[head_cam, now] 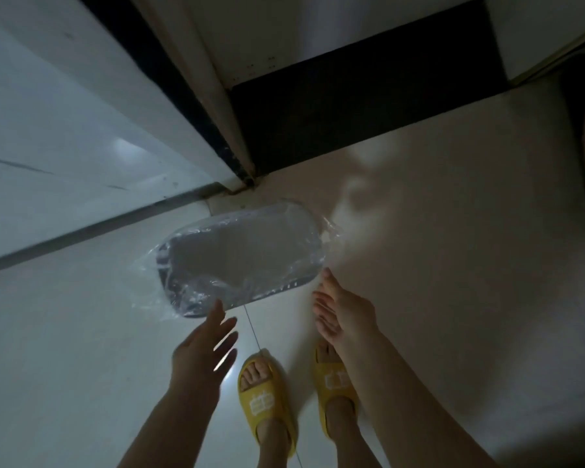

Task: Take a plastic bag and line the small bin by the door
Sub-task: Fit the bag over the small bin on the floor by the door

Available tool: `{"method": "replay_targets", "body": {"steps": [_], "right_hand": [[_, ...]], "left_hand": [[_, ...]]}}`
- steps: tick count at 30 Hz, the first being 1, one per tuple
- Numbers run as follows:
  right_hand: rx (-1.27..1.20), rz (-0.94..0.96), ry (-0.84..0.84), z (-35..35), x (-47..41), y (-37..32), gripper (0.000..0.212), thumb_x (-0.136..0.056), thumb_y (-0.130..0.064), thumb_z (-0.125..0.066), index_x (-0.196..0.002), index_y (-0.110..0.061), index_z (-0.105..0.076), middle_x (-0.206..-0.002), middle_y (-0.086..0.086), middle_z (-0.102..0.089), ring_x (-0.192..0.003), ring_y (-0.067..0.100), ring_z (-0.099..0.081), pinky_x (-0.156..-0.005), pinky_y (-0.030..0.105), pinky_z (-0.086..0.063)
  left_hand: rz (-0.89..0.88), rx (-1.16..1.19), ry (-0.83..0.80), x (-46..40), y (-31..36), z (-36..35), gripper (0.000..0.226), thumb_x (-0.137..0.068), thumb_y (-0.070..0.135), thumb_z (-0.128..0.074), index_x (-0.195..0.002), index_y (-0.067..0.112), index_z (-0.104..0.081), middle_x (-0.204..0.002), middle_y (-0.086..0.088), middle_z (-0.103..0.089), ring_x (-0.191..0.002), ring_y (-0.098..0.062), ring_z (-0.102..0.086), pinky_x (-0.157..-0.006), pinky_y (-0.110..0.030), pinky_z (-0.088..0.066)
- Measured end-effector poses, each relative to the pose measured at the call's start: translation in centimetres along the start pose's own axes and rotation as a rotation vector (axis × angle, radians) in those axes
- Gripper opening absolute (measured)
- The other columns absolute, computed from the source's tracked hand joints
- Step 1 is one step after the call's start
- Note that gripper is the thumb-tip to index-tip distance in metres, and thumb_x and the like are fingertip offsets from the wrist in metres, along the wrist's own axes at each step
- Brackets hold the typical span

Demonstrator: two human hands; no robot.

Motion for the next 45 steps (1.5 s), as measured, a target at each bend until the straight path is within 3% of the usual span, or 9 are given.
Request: {"method": "replay_targets", "body": {"steps": [2, 5, 8, 16, 21, 26, 31, 39, 45], "right_hand": [[-0.027, -0.023, -0.041, -1.3, 0.1, 0.3, 0.035, -0.071, -0.039, -0.076, -0.066, -0.010, -0.057, -0.037, -0.007, -0.052, -0.026, 0.004, -0.041, -0.029, 0.018, -0.032], [0.033, -0.028, 0.028, -2.0, 0.3, 0.3, 0.040, -0.067, -0.040, -0.079, -0.078, -0.005, -0.061, -0.057, -0.002, -0.059, -0.028, 0.005, -0.043, -0.037, 0.020, -0.037], [-0.040, 0.002, 0.054, -2.6, 0.4, 0.2, 0.035, -0.067, -0.031, -0.081, -0.072, -0.004, -0.060, -0.062, 0.002, -0.059, -0.026, 0.006, -0.037, -0.031, 0.017, -0.033], [-0.042, 0.222, 0.066, -2.9, 0.1, -0.5, 0.022, -0.073, -0.016, -0.075, -0.060, -0.012, -0.058, -0.061, 0.001, -0.057, -0.032, 0.003, -0.043, -0.033, 0.015, -0.033], [-0.068, 0.283, 0.018, -1.1, 0.3, 1.1, 0.010, -0.078, -0.014, -0.072, -0.073, -0.011, -0.063, -0.065, -0.002, -0.071, -0.054, 0.006, -0.063, -0.048, 0.017, -0.047], [-0.115, 0.306, -0.127, -1.4, 0.1, 1.3, 0.009, -0.083, -0.007, -0.065, -0.087, -0.012, -0.057, -0.074, 0.003, -0.068, -0.040, 0.002, -0.049, -0.040, 0.014, -0.040], [-0.082, 0.275, -0.079, -1.1, -0.8, 1.2, 0.003, -0.086, -0.012, -0.062, -0.083, -0.012, -0.061, -0.079, 0.006, -0.064, -0.035, 0.000, -0.049, -0.038, 0.013, -0.040], [0.005, 0.268, -0.028, -2.0, -3.1, 0.1, 0.010, -0.087, -0.001, -0.054, -0.080, -0.008, -0.057, -0.071, 0.010, -0.059, -0.027, 0.001, -0.041, -0.033, 0.011, -0.035], [0.108, 0.057, -0.102, -0.3, -1.6, 0.7, 0.011, -0.087, -0.009, -0.058, -0.077, -0.011, -0.059, -0.065, 0.003, -0.066, -0.065, 0.009, -0.060, -0.050, 0.016, -0.053]], "left_hand": [[0.178, 0.203, -0.058, -0.8, -1.5, -1.5, 0.037, -0.073, 0.039, -0.071, -0.102, 0.016, -0.066, -0.105, 0.000, -0.069, -0.094, -0.013, -0.062, -0.080, -0.030, -0.049], [0.242, 0.284, -0.090, -1.2, -1.8, -3.7, 0.036, -0.069, 0.041, -0.076, -0.094, 0.017, -0.067, -0.095, 0.004, -0.069, -0.083, -0.009, -0.061, -0.067, -0.024, -0.047], [0.268, 0.388, -0.082, -1.2, -2.3, -4.6, 0.030, -0.066, 0.033, -0.080, -0.086, 0.014, -0.067, -0.086, 0.005, -0.067, -0.073, -0.007, -0.058, -0.061, -0.021, -0.047], [-0.024, 0.420, -0.153, -2.2, -2.2, -2.5, 0.009, -0.085, 0.019, -0.063, -0.093, 0.018, -0.064, -0.096, 0.004, -0.071, -0.095, -0.007, -0.063, -0.074, -0.022, -0.048], [-0.052, 0.446, -0.262, -2.8, -3.8, -2.6, 0.004, -0.085, 0.015, -0.060, -0.085, 0.019, -0.058, -0.073, 0.010, -0.074, -0.073, -0.001, -0.069, -0.076, -0.025, -0.047], [-0.046, 0.455, -0.325, -3.4, -4.7, -2.8, 0.003, -0.078, 0.029, -0.065, -0.081, 0.028, -0.067, -0.065, 0.012, -0.069, -0.066, 0.000, -0.066, -0.073, -0.023, -0.048], [-0.079, 0.569, -0.319, -4.3, -4.1, -1.9, 0.009, -0.084, 0.033, -0.058, -0.083, 0.025, -0.063, -0.083, 0.010, -0.073, -0.088, -0.003, -0.067, -0.079, -0.025, -0.047], [-0.054, 0.460, -0.239, -7.0, -4.6, -0.9, 0.011, -0.088, 0.029, -0.056, -0.082, 0.021, -0.061, -0.079, 0.008, -0.072, -0.095, -0.006, -0.061, -0.082, -0.027, -0.045], [-0.056, 0.345, -0.198, -6.8, -4.1, 2.8, 0.021, -0.086, 0.020, -0.059, -0.107, 0.015, -0.062, -0.101, 0.000, -0.068, -0.100, -0.014, -0.061, -0.084, -0.029, -0.045]]}}
Point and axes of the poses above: each hand's wrist, its own x-axis away from the middle knuckle, its own z-axis out of the back of the hand, y = z × x, the point moved 9 cm from there along -x, towards the middle knuckle
